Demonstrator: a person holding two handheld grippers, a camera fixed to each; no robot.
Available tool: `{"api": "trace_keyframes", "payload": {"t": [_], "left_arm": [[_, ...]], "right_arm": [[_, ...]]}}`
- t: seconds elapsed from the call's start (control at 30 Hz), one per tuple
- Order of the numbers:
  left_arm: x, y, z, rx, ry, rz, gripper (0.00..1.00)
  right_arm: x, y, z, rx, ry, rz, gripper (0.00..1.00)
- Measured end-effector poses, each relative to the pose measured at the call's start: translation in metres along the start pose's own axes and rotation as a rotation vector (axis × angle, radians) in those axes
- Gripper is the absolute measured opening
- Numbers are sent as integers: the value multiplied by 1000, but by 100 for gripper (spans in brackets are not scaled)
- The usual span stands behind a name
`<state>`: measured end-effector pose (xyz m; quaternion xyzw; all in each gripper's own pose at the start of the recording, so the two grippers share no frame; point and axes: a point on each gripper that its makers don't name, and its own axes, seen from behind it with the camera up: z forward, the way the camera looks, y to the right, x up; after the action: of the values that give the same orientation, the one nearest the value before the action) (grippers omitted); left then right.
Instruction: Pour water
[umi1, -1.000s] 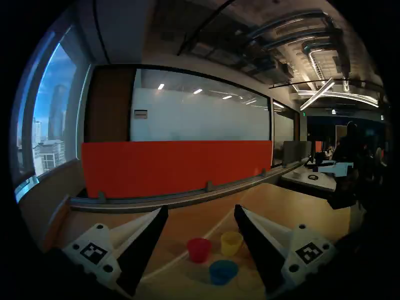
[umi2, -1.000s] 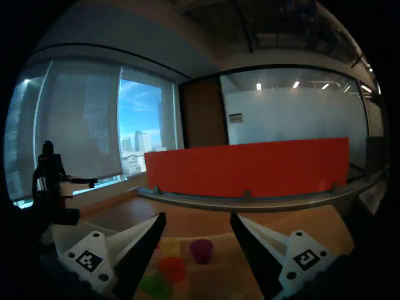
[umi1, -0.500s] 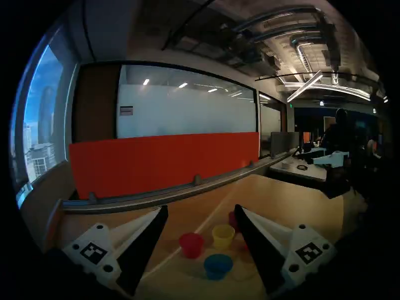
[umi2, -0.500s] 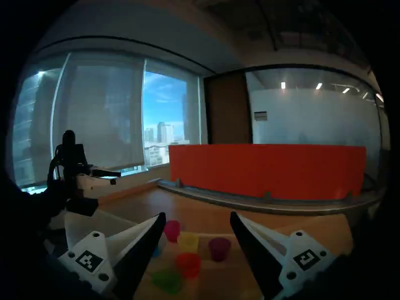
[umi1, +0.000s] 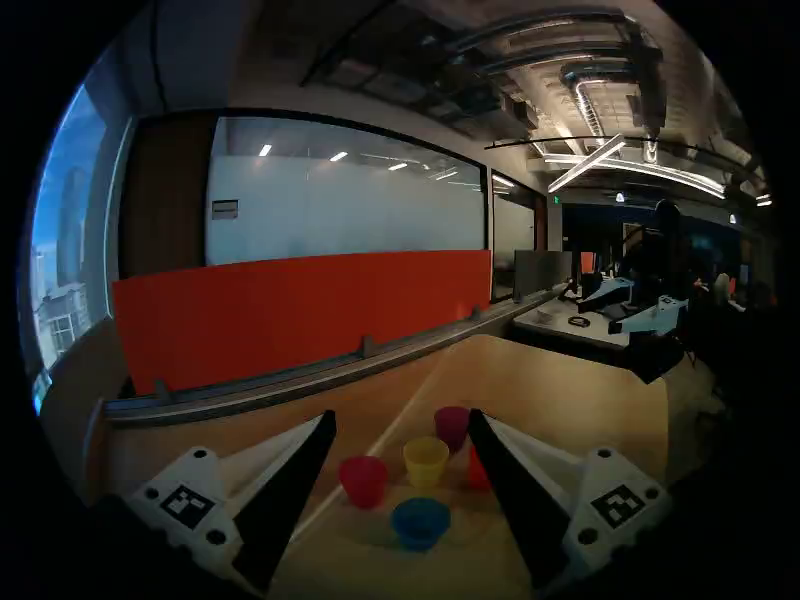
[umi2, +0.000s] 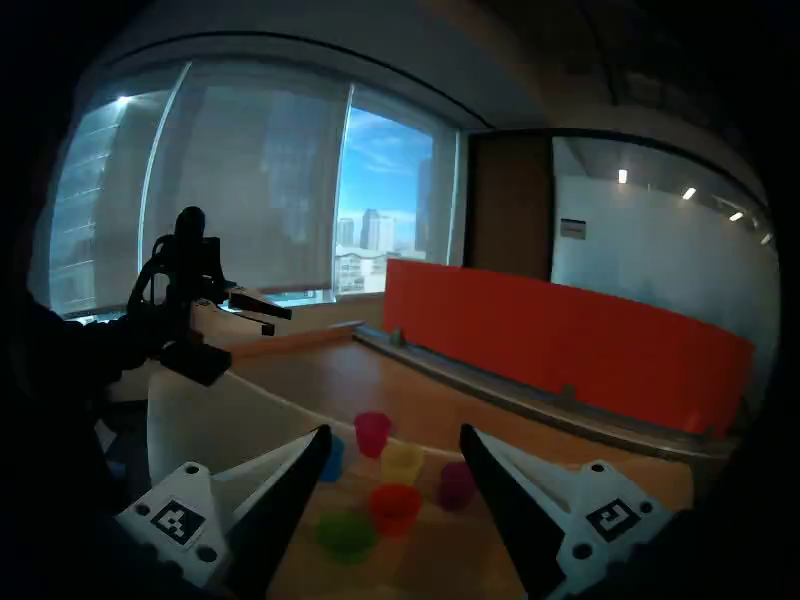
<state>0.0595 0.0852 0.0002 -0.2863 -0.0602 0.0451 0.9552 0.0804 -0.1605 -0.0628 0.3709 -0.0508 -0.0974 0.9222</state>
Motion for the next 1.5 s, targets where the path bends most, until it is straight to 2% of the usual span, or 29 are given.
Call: {"api": "trace_keyframes", "payload": {"t": [0.27, 0.67, 1.07, 1.5], "left_arm": [[-17, 3, 6, -30, -47, 34, 98], [-64, 11, 18, -66, -147, 55, 98], [-87, 16, 31, -99, -185, 54, 98], [-124, 31, 40, -152, -236, 65, 98]], "right_arm": [[-21, -13, 5, 50, -69, -28, 99], [-61, -23, 15, 93, -167, -44, 99], [-83, -30, 21, 125, -205, -72, 100], [-125, -36, 26, 142, -259, -84, 99]]}}
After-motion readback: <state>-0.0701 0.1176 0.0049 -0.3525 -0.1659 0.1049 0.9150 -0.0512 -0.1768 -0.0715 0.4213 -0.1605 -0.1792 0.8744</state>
